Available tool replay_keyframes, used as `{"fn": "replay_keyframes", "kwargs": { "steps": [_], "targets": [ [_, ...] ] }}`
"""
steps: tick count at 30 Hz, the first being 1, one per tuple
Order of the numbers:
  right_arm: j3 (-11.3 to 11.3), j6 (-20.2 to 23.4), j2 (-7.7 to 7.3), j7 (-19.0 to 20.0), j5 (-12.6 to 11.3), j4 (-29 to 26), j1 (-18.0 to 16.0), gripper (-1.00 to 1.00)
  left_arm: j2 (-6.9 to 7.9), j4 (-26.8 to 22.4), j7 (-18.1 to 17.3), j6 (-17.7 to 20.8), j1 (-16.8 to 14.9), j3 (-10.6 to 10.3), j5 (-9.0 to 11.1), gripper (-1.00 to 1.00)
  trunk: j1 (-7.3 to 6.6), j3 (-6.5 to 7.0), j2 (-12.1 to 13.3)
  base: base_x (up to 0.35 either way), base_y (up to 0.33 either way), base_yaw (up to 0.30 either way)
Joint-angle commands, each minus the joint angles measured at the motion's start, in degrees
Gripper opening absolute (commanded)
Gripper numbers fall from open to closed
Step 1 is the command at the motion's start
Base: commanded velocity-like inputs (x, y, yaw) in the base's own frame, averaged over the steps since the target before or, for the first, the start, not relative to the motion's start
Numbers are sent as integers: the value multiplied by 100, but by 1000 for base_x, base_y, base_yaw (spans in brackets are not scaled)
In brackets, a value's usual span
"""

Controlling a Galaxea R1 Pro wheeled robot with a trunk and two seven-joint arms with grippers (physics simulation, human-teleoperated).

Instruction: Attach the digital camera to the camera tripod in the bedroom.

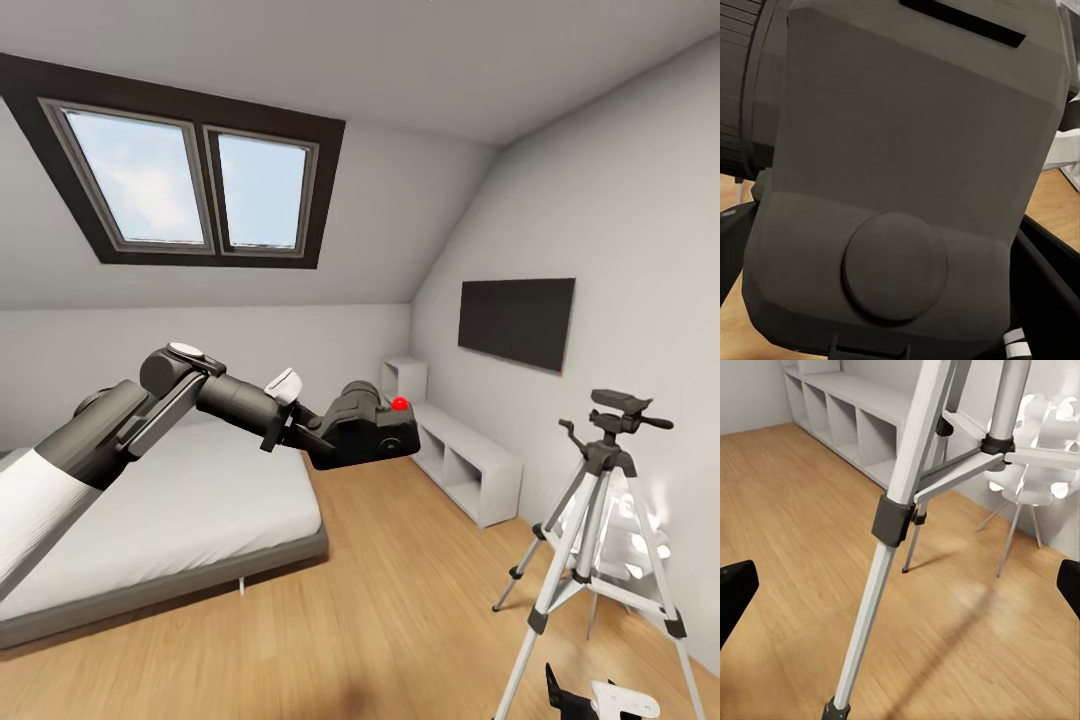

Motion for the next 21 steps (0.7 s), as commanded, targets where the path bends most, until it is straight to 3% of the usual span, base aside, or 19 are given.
{"fn": "replay_keyframes", "kwargs": {
  "steps": [1, 21],
  "targets": [
    [6, -30, -1, 38, -56, 23, -10, 100, 4, 1, 3, 42, -8, -14, 36, -100, -21, 12, 36, 0, 0, 0],
    [6, -33, -1, 38, -56, 23, -10, 100, 1, -1, -2, 43, -9, -16, 36, -100, -460, 372, 838, 0, 0, 0]
  ]
}}
